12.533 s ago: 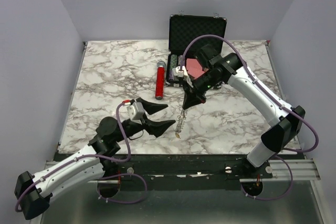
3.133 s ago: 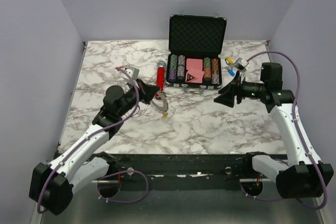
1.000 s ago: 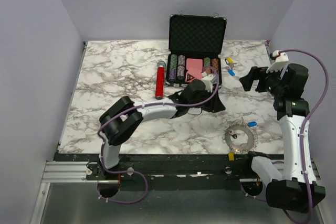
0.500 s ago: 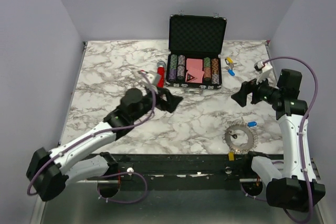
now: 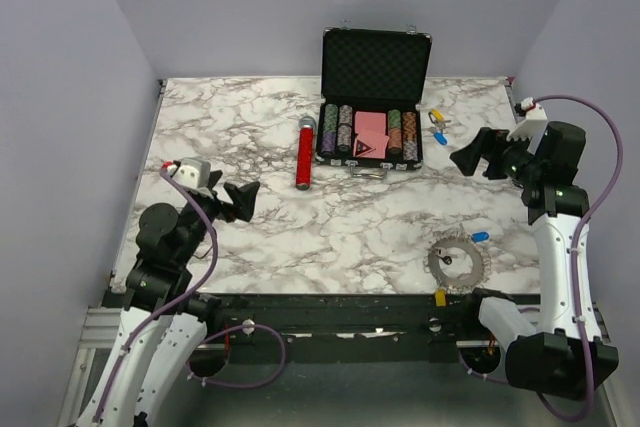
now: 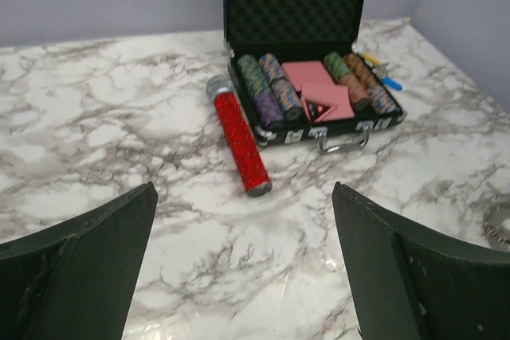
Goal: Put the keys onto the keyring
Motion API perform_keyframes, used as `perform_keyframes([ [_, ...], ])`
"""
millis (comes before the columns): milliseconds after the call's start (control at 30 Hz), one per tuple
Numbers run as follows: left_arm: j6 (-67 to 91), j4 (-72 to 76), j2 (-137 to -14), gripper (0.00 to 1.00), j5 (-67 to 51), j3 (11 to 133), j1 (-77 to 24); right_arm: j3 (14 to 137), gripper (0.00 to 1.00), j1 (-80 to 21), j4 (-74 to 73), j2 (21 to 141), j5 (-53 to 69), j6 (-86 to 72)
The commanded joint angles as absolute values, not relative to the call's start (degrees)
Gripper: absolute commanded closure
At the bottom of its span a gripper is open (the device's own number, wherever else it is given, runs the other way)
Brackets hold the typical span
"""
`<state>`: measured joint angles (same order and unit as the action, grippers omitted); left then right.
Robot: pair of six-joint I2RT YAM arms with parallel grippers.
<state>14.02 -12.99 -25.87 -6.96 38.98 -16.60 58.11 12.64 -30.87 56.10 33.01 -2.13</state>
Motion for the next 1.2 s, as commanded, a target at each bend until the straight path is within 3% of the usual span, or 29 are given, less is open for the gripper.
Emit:
perform_keyframes([
  [0, 9.3, -18.8, -20.7, 0.01, -5.2, 32.5, -16.3, 59.3, 0.00, 13.7, -27.2, 56.0, 28.0, -7.9],
  [767, 7.1, -17.4, -16.4, 0.01, -2.6, 30.8, -16.4, 41.8, 0.00, 14.4, -8.7, 49.0, 25.9, -13.2],
  [1167, 6.9, -17.2, -16.6, 0.01, -3.2, 30.7, -16.6, 40.7, 0.00, 14.3, -8.3, 47.5, 25.4, -12.7],
])
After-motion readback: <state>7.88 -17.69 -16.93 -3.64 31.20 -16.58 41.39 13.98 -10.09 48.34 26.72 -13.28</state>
